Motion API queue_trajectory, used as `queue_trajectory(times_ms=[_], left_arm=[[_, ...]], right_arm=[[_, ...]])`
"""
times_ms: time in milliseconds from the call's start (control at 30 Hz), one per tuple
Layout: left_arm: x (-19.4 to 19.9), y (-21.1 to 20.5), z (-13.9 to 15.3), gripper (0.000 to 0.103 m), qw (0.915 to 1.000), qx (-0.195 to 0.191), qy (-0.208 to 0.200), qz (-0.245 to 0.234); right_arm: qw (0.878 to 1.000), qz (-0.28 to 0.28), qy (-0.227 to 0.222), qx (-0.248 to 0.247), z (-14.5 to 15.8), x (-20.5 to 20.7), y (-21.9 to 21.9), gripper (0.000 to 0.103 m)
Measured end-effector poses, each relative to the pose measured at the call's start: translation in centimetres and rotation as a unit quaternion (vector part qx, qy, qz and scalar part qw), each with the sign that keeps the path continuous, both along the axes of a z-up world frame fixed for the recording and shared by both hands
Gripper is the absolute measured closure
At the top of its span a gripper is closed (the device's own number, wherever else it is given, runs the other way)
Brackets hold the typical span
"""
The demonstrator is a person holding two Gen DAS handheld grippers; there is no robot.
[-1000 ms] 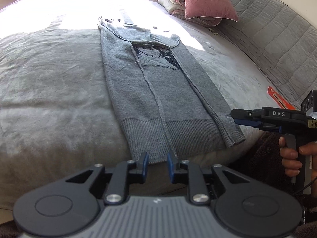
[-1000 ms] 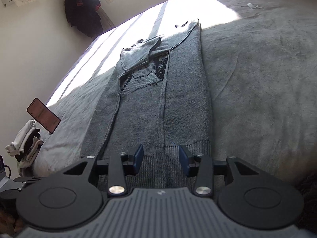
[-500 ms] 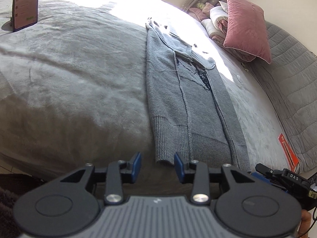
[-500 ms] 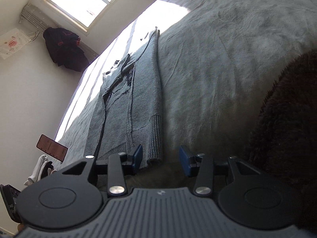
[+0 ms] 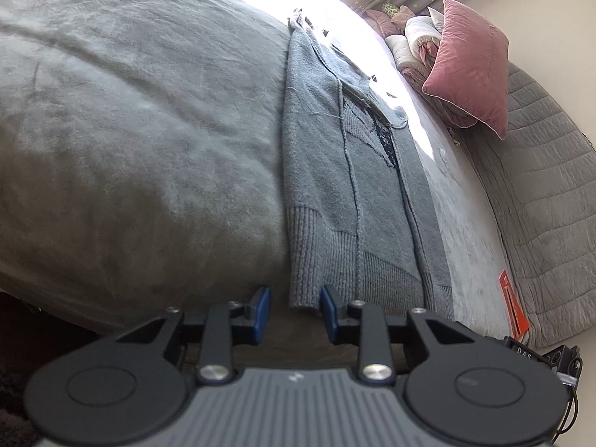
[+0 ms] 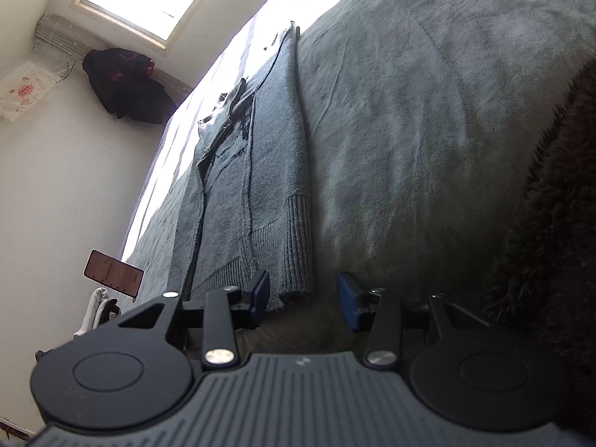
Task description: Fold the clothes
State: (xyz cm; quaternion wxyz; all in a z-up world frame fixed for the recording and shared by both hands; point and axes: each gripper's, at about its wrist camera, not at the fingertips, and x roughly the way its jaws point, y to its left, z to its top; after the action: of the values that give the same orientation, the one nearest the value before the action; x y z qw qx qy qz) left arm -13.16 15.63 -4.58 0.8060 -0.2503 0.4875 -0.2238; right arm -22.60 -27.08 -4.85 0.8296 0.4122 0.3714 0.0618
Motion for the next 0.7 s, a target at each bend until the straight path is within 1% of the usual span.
queue_trajectory(times_ms=[33, 67, 100, 167, 233, 367, 533, 700], left_arm=[[0.1, 0.0, 0.0, 0.084, 1.0000, -0.007, 0.001, -0.007], [0.1, -0.1, 0.0, 0.086, 0.9998, -0.016, 0.003, -0.015], [0.2, -0.2, 0.0, 0.087, 0.9994, -0.024, 0.005, -0.023], [0.1, -0.5, 0.3, 0.090, 0.9990, -0.027, -0.002, -0.036], [0.2, -0.8, 0.6, 0.095, 0.9984, -0.028, -0.010, -0.048], [0.7, -0.7, 1.4, 0.096, 0.9974, -0.050, -0.012, -0.050], [2.0, -0.3, 3.0, 0.097, 0.9956, -0.087, -0.016, -0.033], [5.3, -1.0, 4.4, 0.097, 0.9945, -0.103, -0.006, -0.016]], right_arm=[[1.000, 0.004, 0.001, -0.004, 0.1, 0.1, 0.1, 0.065], [1.000, 0.010, 0.002, -0.006, 0.1, 0.2, 0.2, 0.069], [1.000, 0.015, 0.006, -0.006, 0.0, 0.3, 0.4, 0.078], [1.000, 0.023, 0.011, 0.000, 0.0, 0.6, 0.5, 0.081], [0.999, 0.031, 0.010, 0.005, 0.2, 0.9, 0.6, 0.091], [0.999, 0.044, 0.006, 0.007, 1.2, 1.2, 0.7, 0.092], [0.998, 0.055, 0.003, 0.027, 2.8, 2.4, 0.2, 0.092], [0.997, 0.067, -0.002, 0.041, 4.6, 4.9, -0.4, 0.092]])
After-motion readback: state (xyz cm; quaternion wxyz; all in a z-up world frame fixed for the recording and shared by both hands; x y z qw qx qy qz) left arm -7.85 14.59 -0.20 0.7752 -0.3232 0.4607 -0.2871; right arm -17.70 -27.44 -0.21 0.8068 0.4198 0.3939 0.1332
